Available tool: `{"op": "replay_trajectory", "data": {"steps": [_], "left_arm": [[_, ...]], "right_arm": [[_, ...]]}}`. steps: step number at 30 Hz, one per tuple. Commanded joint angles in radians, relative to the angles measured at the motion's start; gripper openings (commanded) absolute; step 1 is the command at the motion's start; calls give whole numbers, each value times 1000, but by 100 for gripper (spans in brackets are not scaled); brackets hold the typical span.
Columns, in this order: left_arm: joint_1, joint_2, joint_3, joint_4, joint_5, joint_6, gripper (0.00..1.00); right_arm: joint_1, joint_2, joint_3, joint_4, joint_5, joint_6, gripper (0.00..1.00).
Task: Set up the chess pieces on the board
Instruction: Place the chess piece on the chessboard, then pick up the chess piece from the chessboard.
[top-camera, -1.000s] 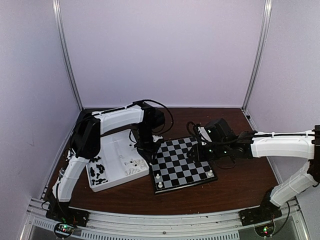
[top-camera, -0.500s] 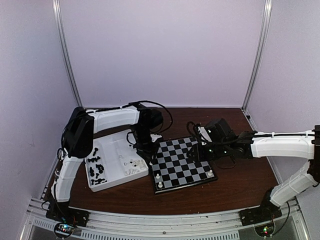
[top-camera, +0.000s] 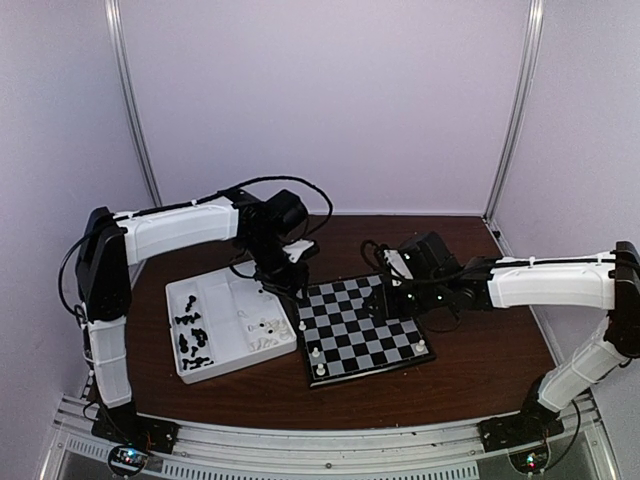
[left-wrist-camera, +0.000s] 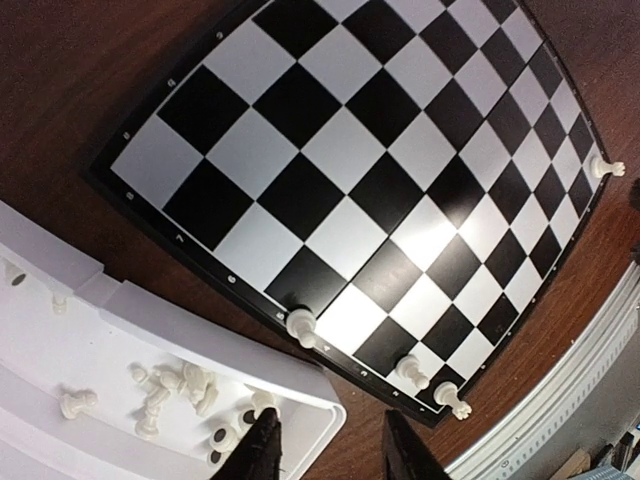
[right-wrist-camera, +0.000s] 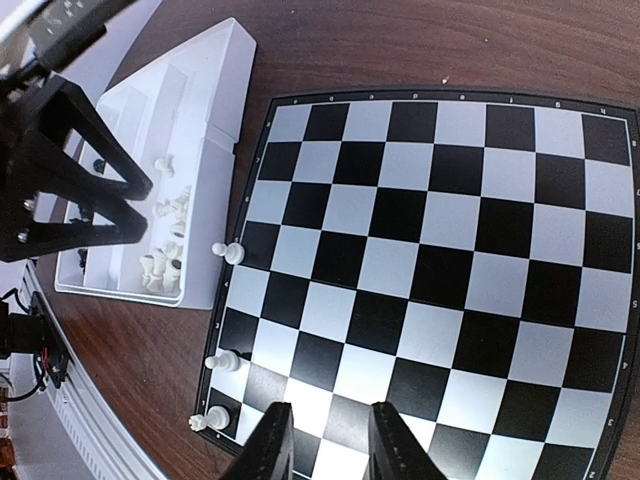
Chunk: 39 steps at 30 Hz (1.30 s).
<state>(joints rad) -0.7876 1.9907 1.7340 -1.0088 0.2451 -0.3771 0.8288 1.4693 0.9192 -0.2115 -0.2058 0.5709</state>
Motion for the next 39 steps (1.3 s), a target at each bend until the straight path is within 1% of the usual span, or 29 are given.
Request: {"op": "replay_trajectory", "data": {"steps": [1,4,7,9,20,33,39], "left_arm": [[-2,23,-37,62,16,-3,36],[-2,39,-38,84,12,4,35],[-2,70,-26,84,12,9,28],[-3,87,-24,86,16,7,26],[-9,139,-23,95,-13,7,27],[-19,159,-27,91,-4,6,26],[-19,166,-24,91,-6,6,17]], "right_arm": [[0,5,33,1,1,-14,28],[0,-6,29,-10,13,-17,28],[0,-17,22,-20,22,-18,28],[0,-24,20,-24,29,-20,28],[-1,-30,7,-25,37,-20,29],[-1,-34,0,-20,39,-22,29],[-2,-34,-3,-19,38,-24,29]]}}
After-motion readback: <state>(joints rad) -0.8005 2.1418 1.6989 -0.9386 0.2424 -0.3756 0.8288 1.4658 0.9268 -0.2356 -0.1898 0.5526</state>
